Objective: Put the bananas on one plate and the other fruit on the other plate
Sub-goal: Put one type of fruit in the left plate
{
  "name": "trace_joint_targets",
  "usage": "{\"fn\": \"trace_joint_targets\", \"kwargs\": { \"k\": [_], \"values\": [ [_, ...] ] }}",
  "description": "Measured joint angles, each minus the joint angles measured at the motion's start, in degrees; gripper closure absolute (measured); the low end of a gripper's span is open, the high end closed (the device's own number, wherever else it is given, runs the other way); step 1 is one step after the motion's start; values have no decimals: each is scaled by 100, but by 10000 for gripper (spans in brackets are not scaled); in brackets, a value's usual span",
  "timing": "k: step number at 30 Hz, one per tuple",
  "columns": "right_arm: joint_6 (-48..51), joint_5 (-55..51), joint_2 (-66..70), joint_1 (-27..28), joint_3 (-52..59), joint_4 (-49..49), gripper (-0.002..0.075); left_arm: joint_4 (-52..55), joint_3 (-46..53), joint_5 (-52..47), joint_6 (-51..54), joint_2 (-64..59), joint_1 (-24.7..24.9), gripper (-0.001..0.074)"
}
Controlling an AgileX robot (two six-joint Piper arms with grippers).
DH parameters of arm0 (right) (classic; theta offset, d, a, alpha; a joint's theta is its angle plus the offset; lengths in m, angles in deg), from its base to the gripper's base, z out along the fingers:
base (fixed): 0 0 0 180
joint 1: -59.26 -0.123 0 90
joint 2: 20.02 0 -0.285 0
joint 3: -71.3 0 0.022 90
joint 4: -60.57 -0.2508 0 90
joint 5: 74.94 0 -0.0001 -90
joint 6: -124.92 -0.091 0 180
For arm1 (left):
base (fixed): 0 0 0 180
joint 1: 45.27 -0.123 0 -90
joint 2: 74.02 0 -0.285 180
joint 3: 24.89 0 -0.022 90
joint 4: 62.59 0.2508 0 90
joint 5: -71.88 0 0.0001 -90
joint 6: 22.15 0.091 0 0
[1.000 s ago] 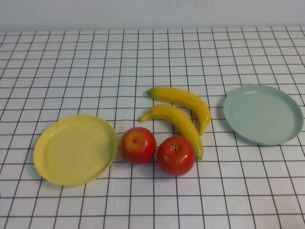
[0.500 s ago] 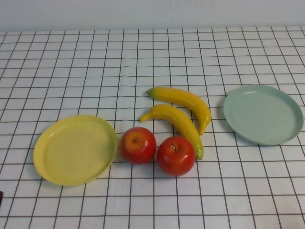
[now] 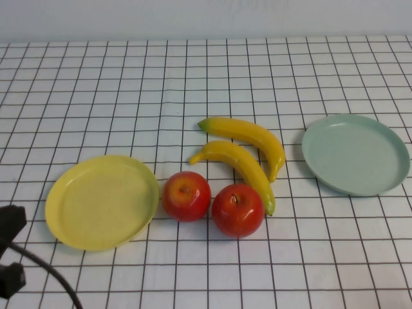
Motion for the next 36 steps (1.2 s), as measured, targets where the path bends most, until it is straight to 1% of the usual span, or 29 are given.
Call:
{"fn": "trace_joint_targets", "kwargs": {
  "k": [3,5,7,9,10,11,14,15,16,17,19,23,29,33,36],
  "values": [
    [0,0,0,0,0,0,741,156,-372,-116,190,-670,38,738],
    [0,0,0,0,0,0,741,414,-596,-156,226,-1061,148,738],
    [0,0,0,0,0,0,741,881,-847,-199,65,-1471,422,730],
    [0,0,0,0,0,0,741,1402,-1071,-224,-274,-1868,788,683],
    [0,0,0,0,0,0,741,1677,-1152,-224,-433,-2027,970,648],
    [0,0,0,0,0,0,741,1929,-1245,-211,-616,-2232,1202,590],
    [0,0,0,0,0,0,741,2452,-1498,-124,-1205,-2830,1871,357],
    [0,0,0,0,0,0,741,2595,-1616,-123,-1404,-3059,2078,263],
    [0,0,0,0,0,0,741,2740,-1760,-176,-1563,-3305,2276,185],
    [0,0,0,0,0,0,741,2848,-1894,-253,-1661,-3567,2428,135],
    [0,0,0,0,0,0,741,3078,-2283,-537,-1828,-4143,2756,81],
    [0,0,0,0,0,0,741,3158,-3109,-910,-1995,-5188,3050,67],
    [0,0,0,0,0,0,741,3189,-4173,-952,-2040,-6464,3149,66],
    [0,0,0,0,0,0,741,3216,-4615,-952,-2053,-6996,3252,66],
    [0,0,0,0,0,0,741,3216,-4768,-952,-2053,-7274,3314,66]
  ]
}}
